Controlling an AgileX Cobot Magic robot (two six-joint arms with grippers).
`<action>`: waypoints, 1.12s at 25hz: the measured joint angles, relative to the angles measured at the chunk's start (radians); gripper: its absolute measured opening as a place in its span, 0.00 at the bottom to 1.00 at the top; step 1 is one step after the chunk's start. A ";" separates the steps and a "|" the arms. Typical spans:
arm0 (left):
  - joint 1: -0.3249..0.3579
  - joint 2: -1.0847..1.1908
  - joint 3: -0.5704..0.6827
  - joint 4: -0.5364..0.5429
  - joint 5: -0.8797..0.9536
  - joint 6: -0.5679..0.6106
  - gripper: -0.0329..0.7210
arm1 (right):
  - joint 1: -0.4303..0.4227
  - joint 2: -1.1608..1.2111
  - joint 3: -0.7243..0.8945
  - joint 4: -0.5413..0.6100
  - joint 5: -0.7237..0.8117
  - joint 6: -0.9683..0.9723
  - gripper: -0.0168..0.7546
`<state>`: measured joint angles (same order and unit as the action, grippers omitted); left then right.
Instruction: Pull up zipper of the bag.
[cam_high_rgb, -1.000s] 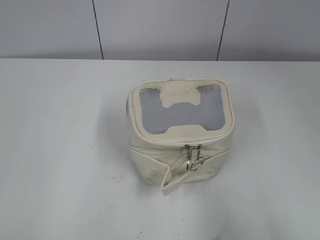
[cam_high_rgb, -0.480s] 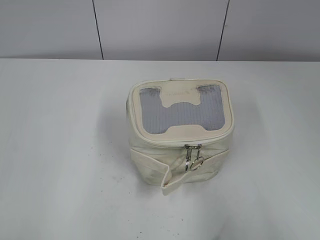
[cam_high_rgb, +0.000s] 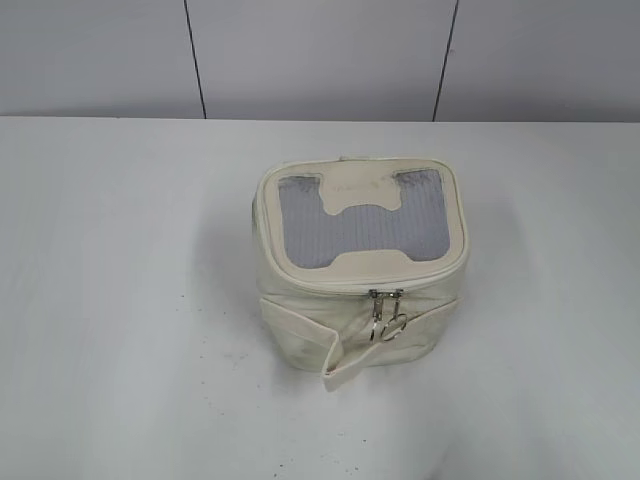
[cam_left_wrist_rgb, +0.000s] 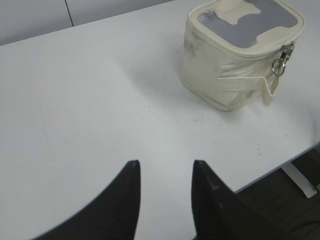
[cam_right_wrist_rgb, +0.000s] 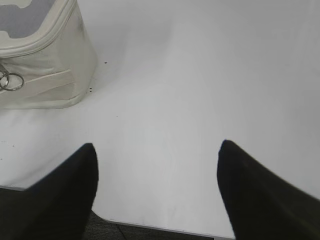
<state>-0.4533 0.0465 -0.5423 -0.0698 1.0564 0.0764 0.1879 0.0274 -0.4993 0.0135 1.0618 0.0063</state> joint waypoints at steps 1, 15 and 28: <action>0.000 0.000 0.000 0.000 0.000 0.000 0.41 | 0.000 0.000 0.000 0.000 0.000 0.000 0.77; 0.269 -0.037 0.001 -0.002 -0.003 0.000 0.40 | -0.158 0.000 0.000 0.001 -0.001 0.000 0.77; 0.413 -0.052 0.001 -0.004 -0.003 0.000 0.40 | -0.163 -0.033 0.000 0.004 -0.007 -0.001 0.77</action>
<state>-0.0402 -0.0057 -0.5410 -0.0741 1.0535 0.0764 0.0252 -0.0051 -0.4993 0.0173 1.0545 0.0053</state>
